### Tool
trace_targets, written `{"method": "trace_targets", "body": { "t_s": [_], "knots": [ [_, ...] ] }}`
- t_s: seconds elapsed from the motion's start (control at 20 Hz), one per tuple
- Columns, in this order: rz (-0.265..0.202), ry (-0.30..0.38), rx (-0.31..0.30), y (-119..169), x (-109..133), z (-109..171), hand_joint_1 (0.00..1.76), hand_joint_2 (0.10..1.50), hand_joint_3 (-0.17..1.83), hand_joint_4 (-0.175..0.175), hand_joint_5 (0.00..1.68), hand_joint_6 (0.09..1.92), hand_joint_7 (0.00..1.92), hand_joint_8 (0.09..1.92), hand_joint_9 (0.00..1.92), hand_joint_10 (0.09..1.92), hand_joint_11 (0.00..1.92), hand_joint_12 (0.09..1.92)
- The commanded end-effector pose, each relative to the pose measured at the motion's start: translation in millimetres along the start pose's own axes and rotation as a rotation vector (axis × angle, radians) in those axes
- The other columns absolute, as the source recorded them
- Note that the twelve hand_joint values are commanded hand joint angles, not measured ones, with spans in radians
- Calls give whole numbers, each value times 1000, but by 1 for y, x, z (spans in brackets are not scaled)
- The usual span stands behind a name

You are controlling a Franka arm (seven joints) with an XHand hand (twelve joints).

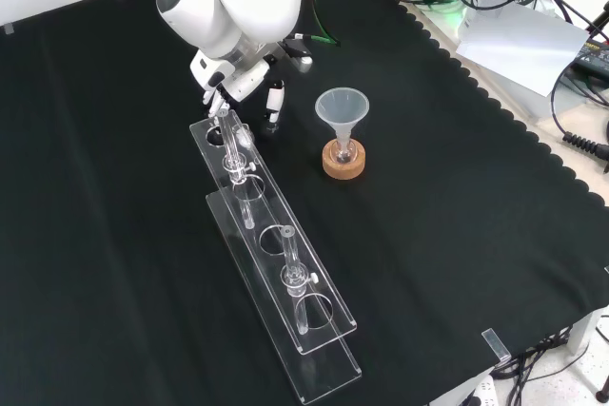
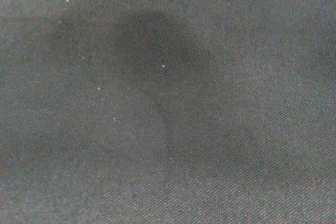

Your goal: Pick up the weighing funnel.

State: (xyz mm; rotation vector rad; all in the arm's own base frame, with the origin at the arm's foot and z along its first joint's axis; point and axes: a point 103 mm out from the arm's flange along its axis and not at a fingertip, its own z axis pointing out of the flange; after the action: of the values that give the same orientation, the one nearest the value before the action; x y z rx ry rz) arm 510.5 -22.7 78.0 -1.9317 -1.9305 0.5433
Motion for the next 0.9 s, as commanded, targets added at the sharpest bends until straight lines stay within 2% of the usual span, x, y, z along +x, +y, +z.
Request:
{"method": "trace_targets", "body": {
  "t_s": [0.05,0.35,0.55,0.75,0.8,0.9],
  "knots": [
    [7,1,7,1,0,1,861,994,-175,-47,538,796,268,686,594,615,320,1327],
    [-14,-21,7,2,-4,3,860,998,-175,-47,539,811,267,687,597,617,321,1328],
    [-11,8,-1,3,-3,3,860,1001,-175,-48,538,815,268,687,598,617,323,1328],
    [-5,6,3,4,-2,4,858,1005,-175,-47,543,822,268,688,600,617,324,1327],
    [15,7,4,5,-3,4,857,1007,-175,-47,548,826,269,688,600,617,324,1327],
    [5,22,-5,5,-5,5,854,1014,-175,-43,579,842,271,689,602,618,325,1326]
  ]
}}
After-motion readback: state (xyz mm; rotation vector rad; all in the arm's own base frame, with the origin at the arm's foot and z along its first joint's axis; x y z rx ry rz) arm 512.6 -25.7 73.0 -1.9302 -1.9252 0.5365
